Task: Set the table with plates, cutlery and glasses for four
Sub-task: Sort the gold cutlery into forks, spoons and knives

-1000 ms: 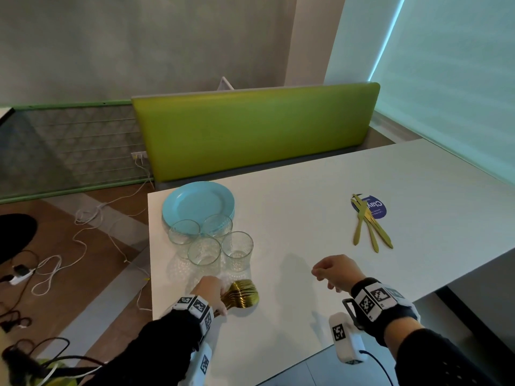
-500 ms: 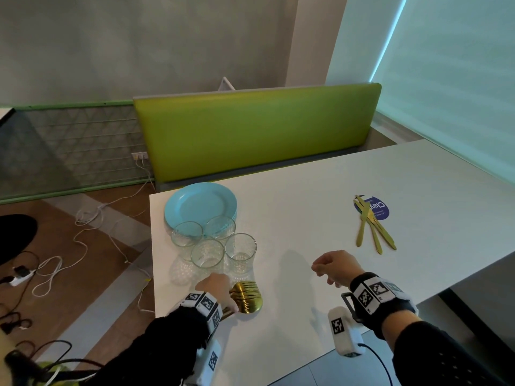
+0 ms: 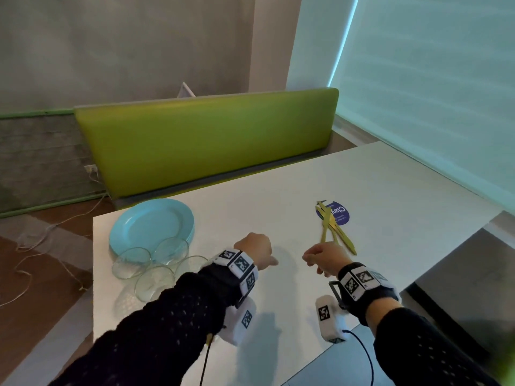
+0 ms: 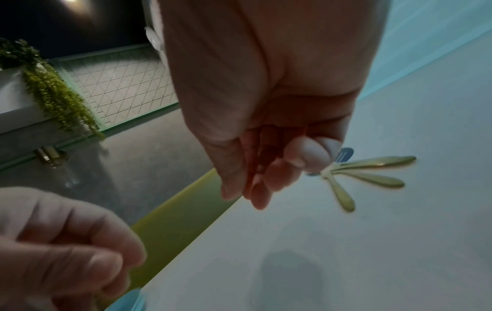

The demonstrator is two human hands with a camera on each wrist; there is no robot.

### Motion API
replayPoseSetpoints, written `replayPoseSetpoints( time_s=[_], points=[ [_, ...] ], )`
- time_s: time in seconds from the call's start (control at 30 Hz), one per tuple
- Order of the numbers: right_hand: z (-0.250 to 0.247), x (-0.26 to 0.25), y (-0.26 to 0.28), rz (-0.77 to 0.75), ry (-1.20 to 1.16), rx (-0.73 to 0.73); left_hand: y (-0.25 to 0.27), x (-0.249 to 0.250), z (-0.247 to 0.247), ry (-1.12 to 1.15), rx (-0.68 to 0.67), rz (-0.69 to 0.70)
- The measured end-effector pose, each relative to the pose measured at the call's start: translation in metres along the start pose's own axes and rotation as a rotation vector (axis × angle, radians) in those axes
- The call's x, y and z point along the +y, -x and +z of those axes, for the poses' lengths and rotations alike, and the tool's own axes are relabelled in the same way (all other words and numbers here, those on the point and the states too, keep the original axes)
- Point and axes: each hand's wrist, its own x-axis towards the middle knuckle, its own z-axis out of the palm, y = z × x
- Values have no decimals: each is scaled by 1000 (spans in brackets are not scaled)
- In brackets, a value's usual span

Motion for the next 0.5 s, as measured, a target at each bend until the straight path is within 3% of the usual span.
replayPoseSetpoints(
  time_s=[0.27, 0.5],
  points=[
    [-52, 43, -75, 148, 48, 120, -104, 68, -9, 283, -22, 30],
    [-48, 63, -141, 214, 172, 93, -165, 93, -2, 455, 16, -53]
  ],
)
